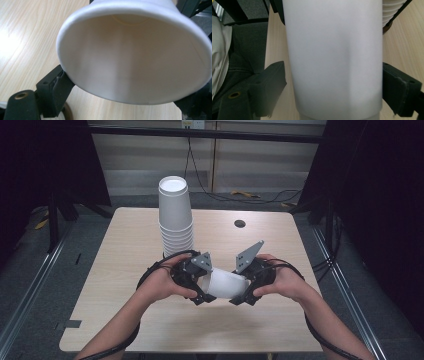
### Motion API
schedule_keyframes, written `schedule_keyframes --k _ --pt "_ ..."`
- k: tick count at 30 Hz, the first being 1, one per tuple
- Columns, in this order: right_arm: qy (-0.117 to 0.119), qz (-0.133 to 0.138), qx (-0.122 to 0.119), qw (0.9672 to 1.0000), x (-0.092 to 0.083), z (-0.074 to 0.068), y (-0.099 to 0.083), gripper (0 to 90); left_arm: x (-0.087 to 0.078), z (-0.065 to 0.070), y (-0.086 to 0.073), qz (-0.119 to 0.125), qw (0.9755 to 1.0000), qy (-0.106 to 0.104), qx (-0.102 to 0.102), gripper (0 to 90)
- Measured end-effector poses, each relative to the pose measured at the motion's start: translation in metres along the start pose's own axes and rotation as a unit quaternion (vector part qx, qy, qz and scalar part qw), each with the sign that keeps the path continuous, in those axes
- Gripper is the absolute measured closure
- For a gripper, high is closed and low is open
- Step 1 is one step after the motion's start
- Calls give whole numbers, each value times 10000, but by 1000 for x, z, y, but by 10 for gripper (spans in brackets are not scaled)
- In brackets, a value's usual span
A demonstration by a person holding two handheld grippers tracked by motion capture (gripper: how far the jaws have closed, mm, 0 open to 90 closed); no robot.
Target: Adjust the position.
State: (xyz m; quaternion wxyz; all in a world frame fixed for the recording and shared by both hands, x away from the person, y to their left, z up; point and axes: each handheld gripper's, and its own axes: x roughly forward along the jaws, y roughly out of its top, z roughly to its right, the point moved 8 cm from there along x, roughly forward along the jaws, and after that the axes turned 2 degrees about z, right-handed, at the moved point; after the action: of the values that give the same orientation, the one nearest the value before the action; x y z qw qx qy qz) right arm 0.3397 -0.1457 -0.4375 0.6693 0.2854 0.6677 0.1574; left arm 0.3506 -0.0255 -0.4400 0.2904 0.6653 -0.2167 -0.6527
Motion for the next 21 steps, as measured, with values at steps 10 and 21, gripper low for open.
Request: schedule_keyframes --k 10,21 --pt "-244 -488 -171 9984 -2 0 9 134 4 -1 -6 -411 9991 137 -13 136" --pt "-226 -919 -195 9953 15 -1 10 176 8 1 -6 -500 9987 136 22 134"
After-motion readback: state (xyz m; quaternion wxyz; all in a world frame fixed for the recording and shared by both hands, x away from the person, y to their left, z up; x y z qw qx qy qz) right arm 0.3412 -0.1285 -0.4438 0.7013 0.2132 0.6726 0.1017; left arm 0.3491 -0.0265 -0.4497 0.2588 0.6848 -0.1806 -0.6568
